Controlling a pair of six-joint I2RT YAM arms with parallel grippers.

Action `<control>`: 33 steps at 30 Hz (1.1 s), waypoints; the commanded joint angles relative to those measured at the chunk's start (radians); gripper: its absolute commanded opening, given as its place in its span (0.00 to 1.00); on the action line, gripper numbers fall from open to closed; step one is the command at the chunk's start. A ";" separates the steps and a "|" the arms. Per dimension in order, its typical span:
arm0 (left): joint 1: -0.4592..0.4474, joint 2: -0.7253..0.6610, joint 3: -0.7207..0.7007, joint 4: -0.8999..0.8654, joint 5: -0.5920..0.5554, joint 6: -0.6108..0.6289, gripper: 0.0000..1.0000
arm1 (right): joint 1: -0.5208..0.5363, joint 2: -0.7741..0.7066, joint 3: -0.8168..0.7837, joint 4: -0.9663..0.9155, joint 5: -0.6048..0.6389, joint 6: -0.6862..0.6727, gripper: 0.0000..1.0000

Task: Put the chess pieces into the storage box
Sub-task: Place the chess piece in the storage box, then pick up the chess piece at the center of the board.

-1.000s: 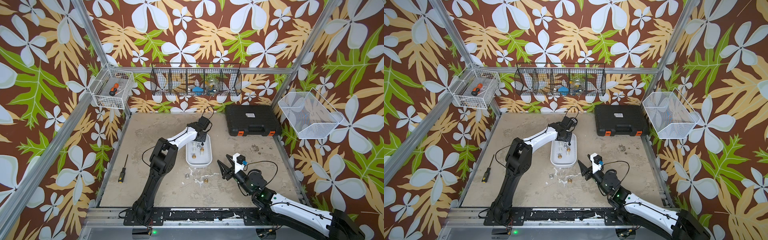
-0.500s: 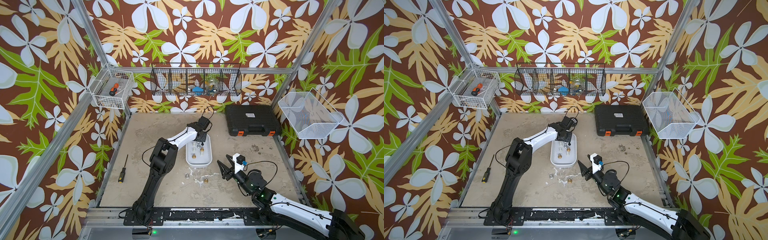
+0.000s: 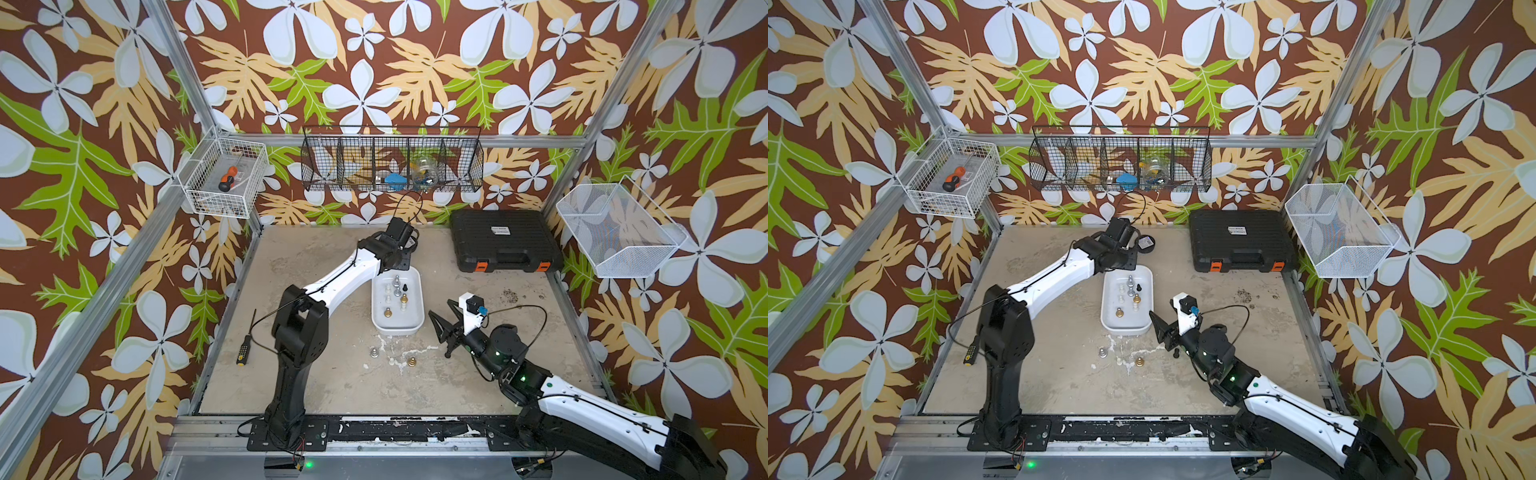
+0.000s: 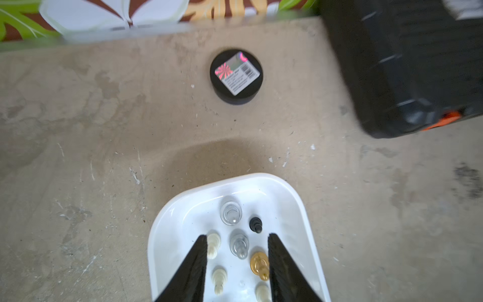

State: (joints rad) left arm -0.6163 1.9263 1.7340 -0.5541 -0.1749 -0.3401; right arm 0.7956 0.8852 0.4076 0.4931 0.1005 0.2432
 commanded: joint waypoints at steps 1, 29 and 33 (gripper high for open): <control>0.000 -0.198 -0.195 0.162 0.048 -0.016 0.44 | -0.002 0.069 0.162 -0.330 -0.163 0.084 0.68; 0.225 -1.356 -1.067 0.238 0.386 0.087 0.67 | 0.248 0.826 0.813 -0.875 -0.215 -0.139 0.49; 0.225 -1.345 -1.073 0.241 0.394 0.090 0.67 | 0.241 0.889 0.838 -0.862 -0.239 -0.137 0.49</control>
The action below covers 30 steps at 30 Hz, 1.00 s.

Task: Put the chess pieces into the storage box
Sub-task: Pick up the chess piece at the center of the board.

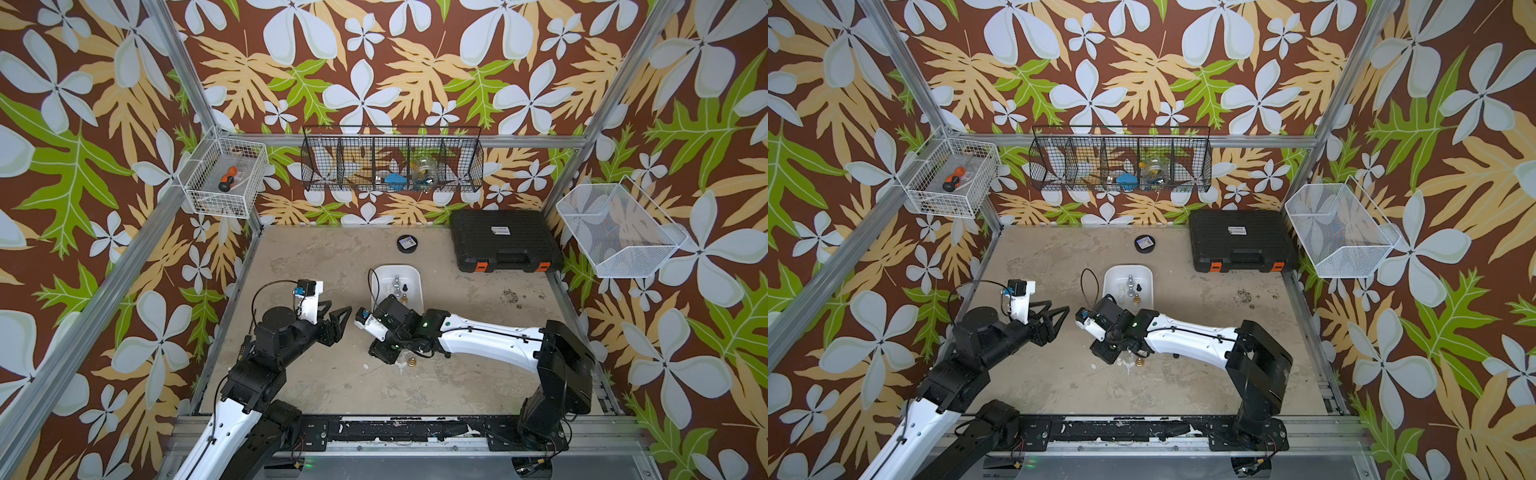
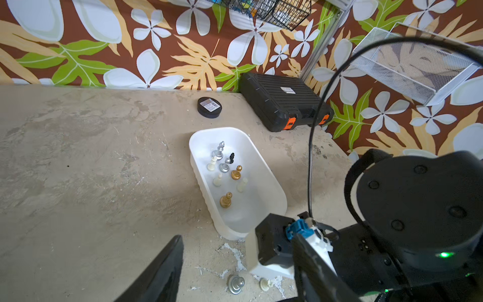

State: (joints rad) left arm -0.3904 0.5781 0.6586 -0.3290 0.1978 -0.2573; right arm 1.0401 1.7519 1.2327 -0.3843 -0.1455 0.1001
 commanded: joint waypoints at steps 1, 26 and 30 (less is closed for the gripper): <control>-0.001 0.003 -0.001 0.019 0.022 0.006 0.67 | -0.004 0.034 0.012 0.021 0.006 0.006 0.49; -0.001 0.034 -0.017 0.038 0.060 0.012 0.68 | -0.023 0.124 0.003 0.052 -0.012 -0.017 0.37; -0.001 0.037 -0.020 0.040 0.058 0.012 0.69 | -0.022 0.119 -0.005 0.054 -0.022 -0.020 0.36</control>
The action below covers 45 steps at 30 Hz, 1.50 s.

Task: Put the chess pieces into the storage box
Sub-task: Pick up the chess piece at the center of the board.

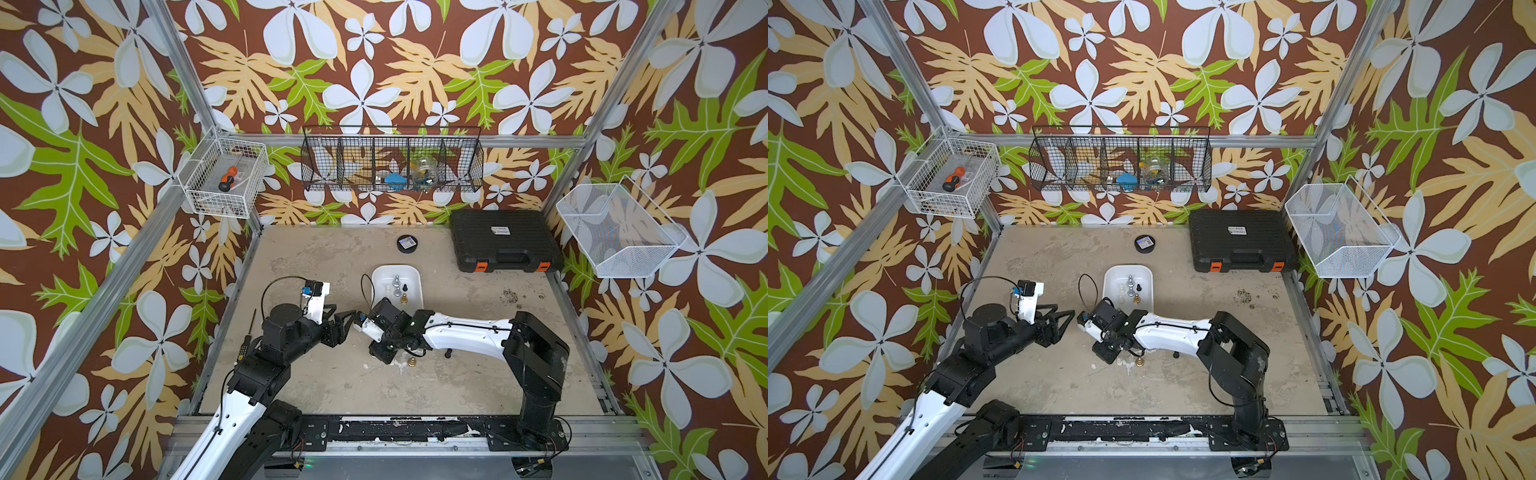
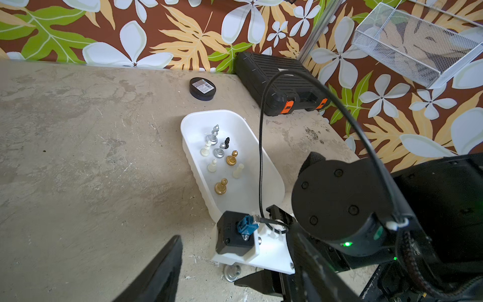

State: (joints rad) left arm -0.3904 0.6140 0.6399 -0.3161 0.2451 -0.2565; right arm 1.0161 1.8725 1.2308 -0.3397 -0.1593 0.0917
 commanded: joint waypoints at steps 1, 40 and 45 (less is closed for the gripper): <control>-0.001 0.003 -0.002 0.027 0.013 0.010 0.69 | 0.002 -0.003 -0.008 0.013 -0.008 -0.009 0.36; -0.001 0.008 -0.004 0.026 -0.006 0.008 0.71 | -0.003 -0.057 -0.001 0.039 -0.050 0.011 0.11; -0.001 0.024 -0.004 0.031 -0.012 0.010 0.70 | -0.062 -0.151 0.017 0.032 -0.104 0.074 0.11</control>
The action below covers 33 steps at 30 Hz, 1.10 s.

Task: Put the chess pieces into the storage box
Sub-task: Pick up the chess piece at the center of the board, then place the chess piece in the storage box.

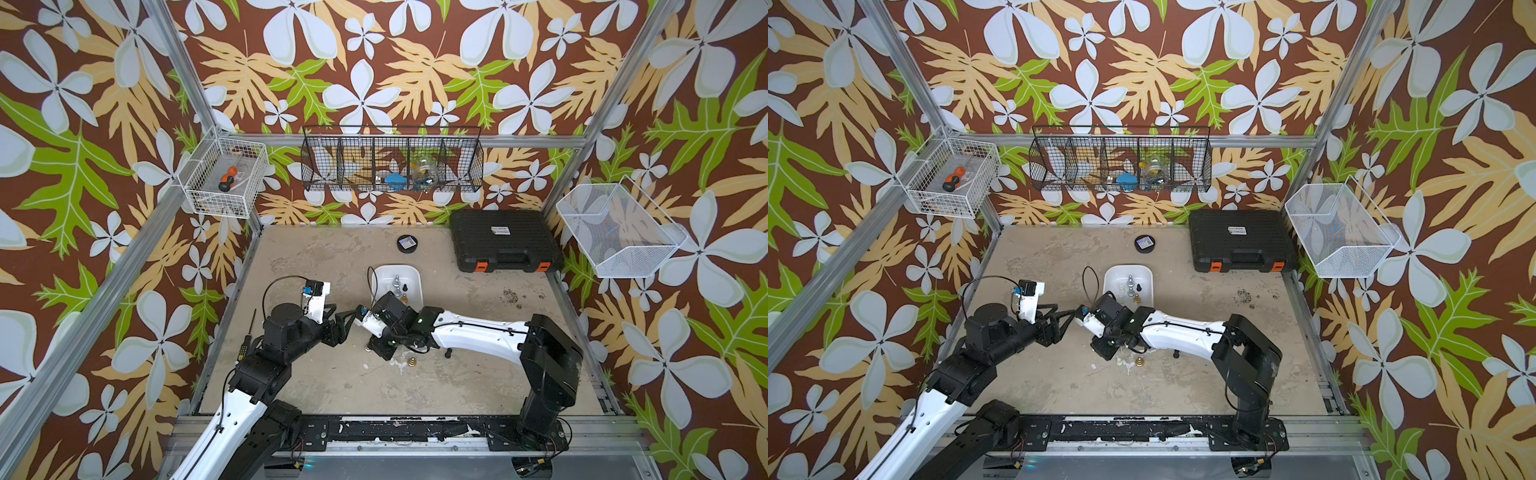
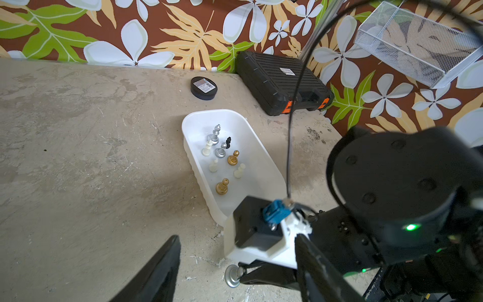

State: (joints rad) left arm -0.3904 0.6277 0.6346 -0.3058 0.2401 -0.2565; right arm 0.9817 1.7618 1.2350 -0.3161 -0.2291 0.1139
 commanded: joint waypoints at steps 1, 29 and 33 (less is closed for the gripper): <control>-0.001 0.024 0.005 0.019 -0.012 0.007 0.70 | -0.048 -0.054 0.022 -0.001 -0.041 0.066 0.11; -0.001 0.211 0.025 0.044 -0.040 0.055 0.62 | -0.279 0.232 0.332 -0.219 0.214 0.028 0.11; -0.002 0.216 0.023 0.049 -0.033 0.056 0.62 | -0.278 0.249 0.338 -0.225 0.221 0.024 0.11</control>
State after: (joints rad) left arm -0.3912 0.8406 0.6598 -0.2798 0.2070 -0.2081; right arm 0.7025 2.0014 1.5620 -0.5213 -0.0261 0.1463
